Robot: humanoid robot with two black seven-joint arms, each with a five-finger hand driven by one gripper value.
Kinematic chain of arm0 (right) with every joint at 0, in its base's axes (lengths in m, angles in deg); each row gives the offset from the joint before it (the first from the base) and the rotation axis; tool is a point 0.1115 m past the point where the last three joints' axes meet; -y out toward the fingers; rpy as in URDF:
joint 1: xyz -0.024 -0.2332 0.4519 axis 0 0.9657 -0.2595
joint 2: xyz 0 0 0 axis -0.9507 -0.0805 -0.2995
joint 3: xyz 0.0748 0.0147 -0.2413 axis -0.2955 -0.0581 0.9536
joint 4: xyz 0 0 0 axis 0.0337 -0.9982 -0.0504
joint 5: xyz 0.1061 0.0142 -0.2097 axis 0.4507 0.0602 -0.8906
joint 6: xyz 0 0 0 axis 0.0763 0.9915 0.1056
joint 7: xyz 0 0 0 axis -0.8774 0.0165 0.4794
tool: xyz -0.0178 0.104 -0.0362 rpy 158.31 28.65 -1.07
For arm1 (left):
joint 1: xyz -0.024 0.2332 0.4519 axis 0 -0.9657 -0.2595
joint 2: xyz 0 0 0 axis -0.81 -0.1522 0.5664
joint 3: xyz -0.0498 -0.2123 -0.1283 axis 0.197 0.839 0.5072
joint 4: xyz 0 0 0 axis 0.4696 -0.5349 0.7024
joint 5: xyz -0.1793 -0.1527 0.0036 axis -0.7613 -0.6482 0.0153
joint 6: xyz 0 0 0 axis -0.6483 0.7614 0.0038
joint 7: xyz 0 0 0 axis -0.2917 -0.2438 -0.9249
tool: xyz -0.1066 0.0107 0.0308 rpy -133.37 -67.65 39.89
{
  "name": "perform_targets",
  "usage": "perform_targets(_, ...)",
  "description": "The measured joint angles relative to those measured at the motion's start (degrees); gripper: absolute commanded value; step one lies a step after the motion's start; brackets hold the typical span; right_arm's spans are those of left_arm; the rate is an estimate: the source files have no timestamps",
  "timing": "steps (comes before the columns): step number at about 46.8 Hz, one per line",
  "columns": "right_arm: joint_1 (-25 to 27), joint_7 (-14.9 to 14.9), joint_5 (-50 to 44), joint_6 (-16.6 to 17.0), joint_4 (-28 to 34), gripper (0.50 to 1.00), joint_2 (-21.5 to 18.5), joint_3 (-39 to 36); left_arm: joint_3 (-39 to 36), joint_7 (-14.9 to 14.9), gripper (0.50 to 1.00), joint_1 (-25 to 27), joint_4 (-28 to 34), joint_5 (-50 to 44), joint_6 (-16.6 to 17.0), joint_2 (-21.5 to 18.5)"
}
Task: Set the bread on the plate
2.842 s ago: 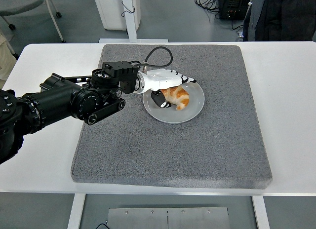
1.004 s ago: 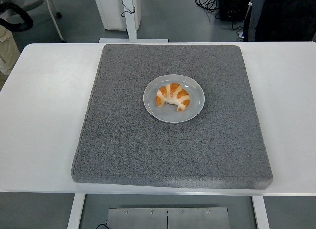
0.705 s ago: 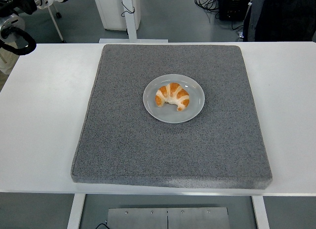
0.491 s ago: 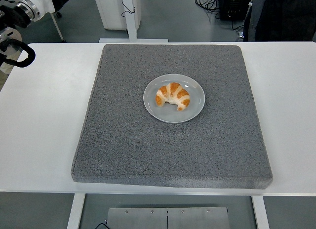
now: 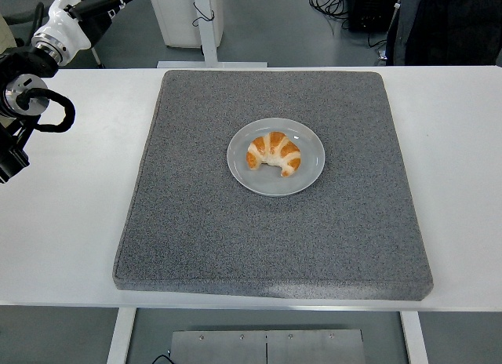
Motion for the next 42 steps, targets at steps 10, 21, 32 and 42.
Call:
perform_targets(10,0.0,0.0,0.0,0.0,0.0,1.000,0.0,0.0,0.8,-0.3,1.000,-1.2,-7.5,-3.0,-2.3,8.0)
perform_targets(21,-0.1,0.0,0.0,0.0,-0.1,1.000,0.0,-0.1,5.6,1.3,1.000,-2.5,-10.6,-4.6,-2.1,15.0)
perform_targets(32,0.0,0.0,0.0,0.2,-0.6,1.000,0.0,-0.1,7.4,1.3,1.000,-3.6,-11.0,-4.9,-0.5,18.1)
perform_targets(42,-0.2,0.0,0.1,0.2,-0.7,1.000,0.0,-0.5,7.3,1.2,1.000,-3.9,-11.2,-4.9,-0.4,18.2)
